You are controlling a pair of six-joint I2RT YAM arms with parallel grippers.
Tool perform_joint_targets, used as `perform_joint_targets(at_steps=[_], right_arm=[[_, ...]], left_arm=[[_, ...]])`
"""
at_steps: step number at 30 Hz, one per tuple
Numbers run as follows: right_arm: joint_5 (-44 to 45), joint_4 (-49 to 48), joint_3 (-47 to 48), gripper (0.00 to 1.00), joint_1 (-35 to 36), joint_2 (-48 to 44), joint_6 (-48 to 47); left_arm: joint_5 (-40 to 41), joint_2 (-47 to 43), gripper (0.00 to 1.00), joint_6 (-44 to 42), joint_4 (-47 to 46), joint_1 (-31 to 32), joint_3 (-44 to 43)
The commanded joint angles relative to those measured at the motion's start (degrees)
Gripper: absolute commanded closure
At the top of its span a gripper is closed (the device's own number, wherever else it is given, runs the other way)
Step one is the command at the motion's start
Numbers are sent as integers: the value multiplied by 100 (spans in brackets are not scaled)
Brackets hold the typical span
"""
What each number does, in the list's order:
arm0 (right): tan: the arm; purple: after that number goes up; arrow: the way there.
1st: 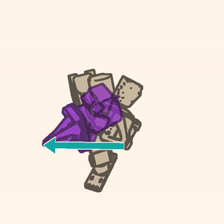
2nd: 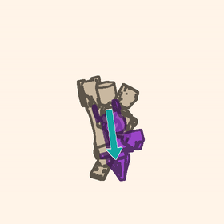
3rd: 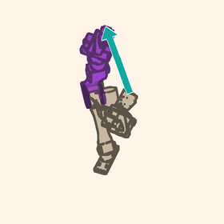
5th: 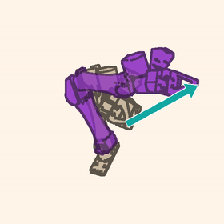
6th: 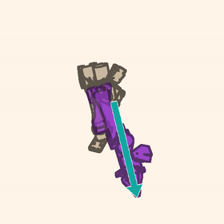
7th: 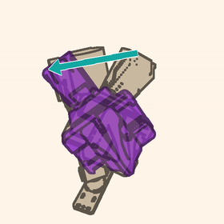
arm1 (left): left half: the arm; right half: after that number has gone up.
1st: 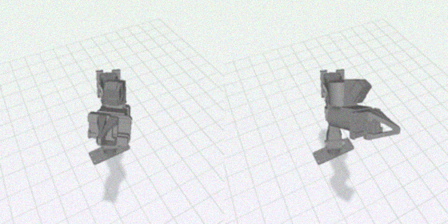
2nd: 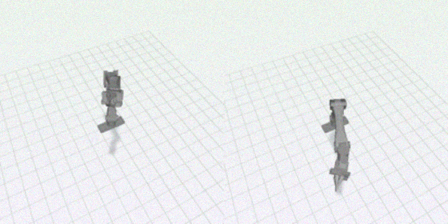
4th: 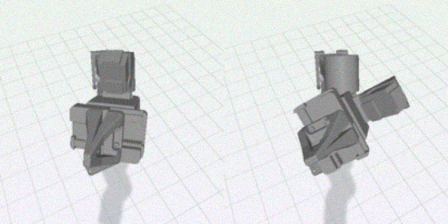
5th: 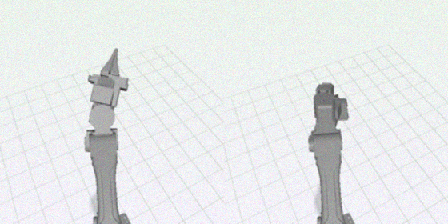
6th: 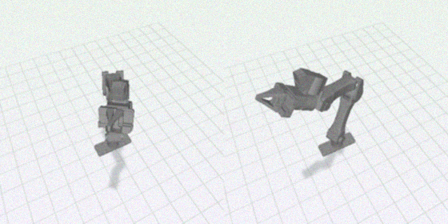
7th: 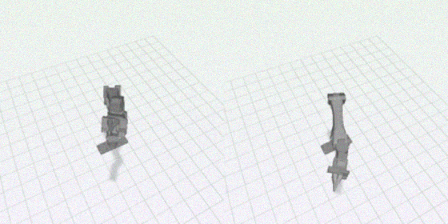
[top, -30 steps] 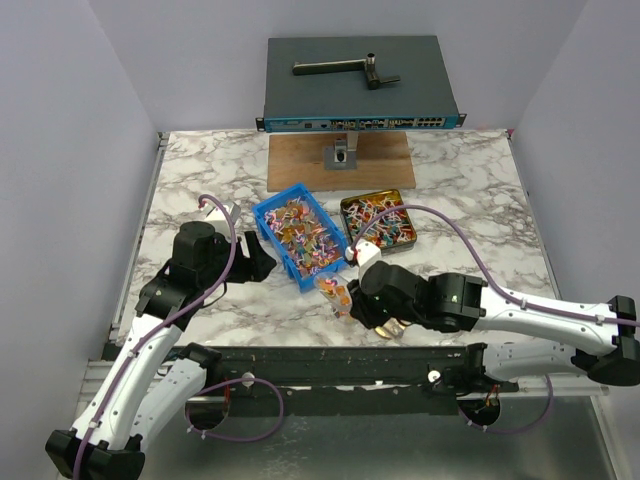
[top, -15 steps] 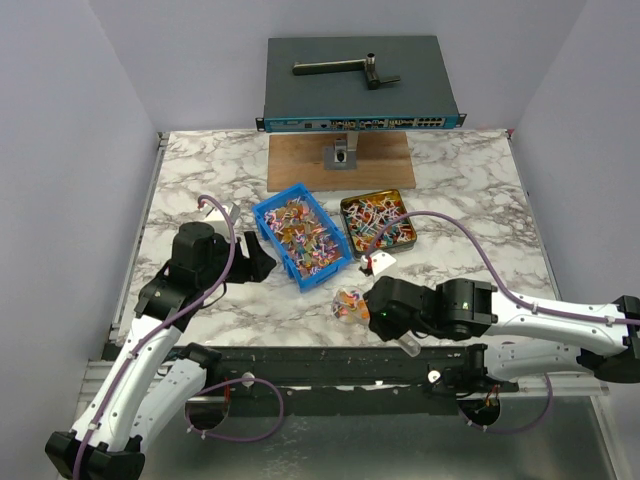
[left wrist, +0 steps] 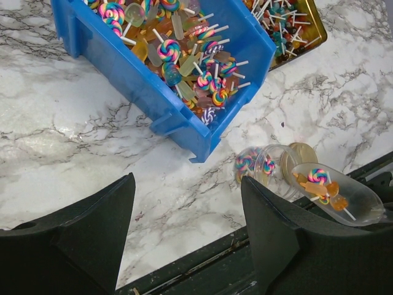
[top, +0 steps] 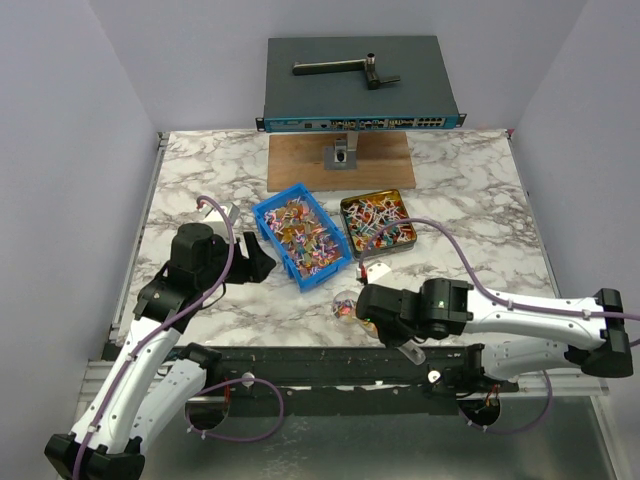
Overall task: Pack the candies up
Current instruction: Place the fake candies in the packing bottle.
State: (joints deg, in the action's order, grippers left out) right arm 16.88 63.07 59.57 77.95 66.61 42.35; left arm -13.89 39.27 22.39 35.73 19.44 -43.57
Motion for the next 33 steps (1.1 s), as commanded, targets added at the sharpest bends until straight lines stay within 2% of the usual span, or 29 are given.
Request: perform_joint_targets(at_steps=[1, 14, 20, 28, 33], right_arm=[[-60, 387, 335, 99, 28, 325, 230], [-157, 668, 922, 99, 15, 1040, 66], [-393, 689, 1020, 99, -215, 1218, -97], [-750, 752, 1221, 99, -486, 1277, -288], [-651, 856, 1374, 99, -719, 1108, -309]], left_arm=[[-44, -104, 28, -60, -15, -46, 20], [-129, -274, 28, -43, -34, -46, 29], [-165, -354, 28, -35, -41, -45, 33], [-204, -469, 28, -24, -48, -41, 41], [-207, -526, 28, -24, -52, -30, 49]])
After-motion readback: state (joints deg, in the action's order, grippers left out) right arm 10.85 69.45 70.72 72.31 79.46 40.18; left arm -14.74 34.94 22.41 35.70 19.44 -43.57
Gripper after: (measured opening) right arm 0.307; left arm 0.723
